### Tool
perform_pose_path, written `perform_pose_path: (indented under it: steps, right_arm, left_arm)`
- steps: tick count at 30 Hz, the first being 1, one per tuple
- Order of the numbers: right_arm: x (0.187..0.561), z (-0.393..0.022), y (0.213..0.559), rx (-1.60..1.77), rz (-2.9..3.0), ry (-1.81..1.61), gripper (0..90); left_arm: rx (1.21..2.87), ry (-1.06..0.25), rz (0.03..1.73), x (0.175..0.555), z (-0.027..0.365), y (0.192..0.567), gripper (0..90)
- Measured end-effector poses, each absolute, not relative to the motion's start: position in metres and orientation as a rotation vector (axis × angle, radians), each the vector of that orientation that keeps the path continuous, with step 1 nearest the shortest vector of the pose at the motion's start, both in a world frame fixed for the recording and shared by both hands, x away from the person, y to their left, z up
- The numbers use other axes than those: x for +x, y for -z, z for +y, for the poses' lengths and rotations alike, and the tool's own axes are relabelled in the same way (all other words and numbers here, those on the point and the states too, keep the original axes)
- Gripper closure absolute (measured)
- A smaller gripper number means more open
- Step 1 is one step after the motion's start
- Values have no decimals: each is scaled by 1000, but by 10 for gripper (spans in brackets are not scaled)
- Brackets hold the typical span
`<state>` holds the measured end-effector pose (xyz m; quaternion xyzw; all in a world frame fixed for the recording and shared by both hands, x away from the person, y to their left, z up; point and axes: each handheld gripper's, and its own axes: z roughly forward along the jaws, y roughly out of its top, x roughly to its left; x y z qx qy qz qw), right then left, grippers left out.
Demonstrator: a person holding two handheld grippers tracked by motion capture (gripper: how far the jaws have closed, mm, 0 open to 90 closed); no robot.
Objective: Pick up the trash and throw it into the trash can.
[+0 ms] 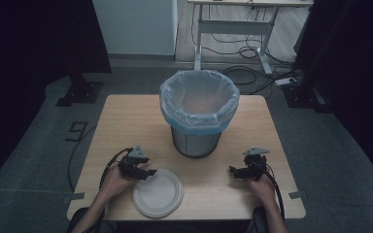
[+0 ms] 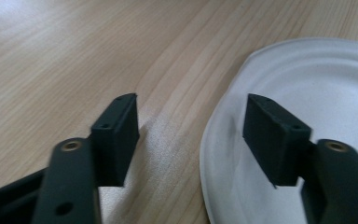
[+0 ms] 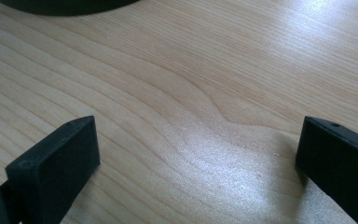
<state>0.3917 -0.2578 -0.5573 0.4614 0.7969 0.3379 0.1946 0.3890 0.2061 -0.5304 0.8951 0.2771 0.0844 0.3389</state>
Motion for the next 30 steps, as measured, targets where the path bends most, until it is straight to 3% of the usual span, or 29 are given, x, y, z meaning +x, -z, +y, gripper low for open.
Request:
perform_pose_path:
  steps: [9,15,30]
  right_arm:
    - [392,-258,557,1293,2234,-948,0]
    - [391,-258,557,1293,2234,-947,0]
    - [391,-257,557,1291,2235,-948,0]
  left_arm:
    - [2349,-211,700,385,208,536,476]
    - [2347,-195,709,386,211,535,639]
    - [2257,-201,787,394,225,514,734]
